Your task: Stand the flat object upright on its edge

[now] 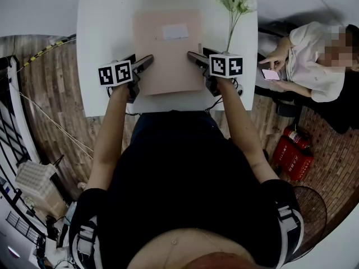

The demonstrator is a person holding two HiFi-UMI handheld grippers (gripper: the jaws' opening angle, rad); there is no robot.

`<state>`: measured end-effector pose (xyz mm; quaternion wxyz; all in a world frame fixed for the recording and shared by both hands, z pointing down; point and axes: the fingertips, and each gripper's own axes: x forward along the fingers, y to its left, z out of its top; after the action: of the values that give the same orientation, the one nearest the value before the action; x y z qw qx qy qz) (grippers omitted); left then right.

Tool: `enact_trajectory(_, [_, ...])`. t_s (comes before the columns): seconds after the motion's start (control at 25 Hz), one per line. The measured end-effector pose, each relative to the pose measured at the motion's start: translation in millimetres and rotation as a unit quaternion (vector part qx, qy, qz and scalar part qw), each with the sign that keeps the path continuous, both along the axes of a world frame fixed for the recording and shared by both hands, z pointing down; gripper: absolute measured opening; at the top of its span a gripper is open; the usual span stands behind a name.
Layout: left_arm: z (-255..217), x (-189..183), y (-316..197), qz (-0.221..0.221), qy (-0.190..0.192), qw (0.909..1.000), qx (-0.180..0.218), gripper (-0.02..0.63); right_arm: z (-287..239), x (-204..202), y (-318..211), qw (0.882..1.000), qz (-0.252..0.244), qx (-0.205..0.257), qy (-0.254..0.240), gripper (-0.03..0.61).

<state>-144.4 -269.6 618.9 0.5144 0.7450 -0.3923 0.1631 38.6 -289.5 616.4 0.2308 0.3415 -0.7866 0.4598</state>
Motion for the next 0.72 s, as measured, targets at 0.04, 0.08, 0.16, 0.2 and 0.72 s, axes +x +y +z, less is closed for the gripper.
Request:
enact_trajectory(0.04, [0.2, 0.0, -0.1, 0.000, 0.000, 1.0000, 0.000, 0.342, -0.2, 0.2, -0.3, 1.000, 0.000, -0.001, 0.000, 0.290])
enact_trajectory(0.08, [0.3, -0.3, -0.1, -0.001, 0.000, 1.0000, -0.001, 0.342, -0.3, 0.2, -0.6, 1.000, -0.001, -0.003, 0.001, 0.290])
enact_trajectory(0.16, [0.6, -1.0, 0.1, -0.001, -0.001, 1.0000, -0.002, 0.341, -0.3, -0.3, -0.7, 1.000, -0.003, -0.007, 0.002, 0.290])
enact_trajectory(0.2, [0.6, -1.3, 0.2, -0.001, -0.001, 1.0000, -0.002, 0.341, -0.3, -0.5, -0.6, 1.000, -0.003, -0.009, 0.001, 0.288])
enact_trajectory(0.72, [-8.4, -0.2, -0.1, -0.002, 0.002, 1.0000, -0.007, 0.334, -9.0, -0.3, 1.6, 1.000, 0.006, -0.022, -0.010, 0.268])
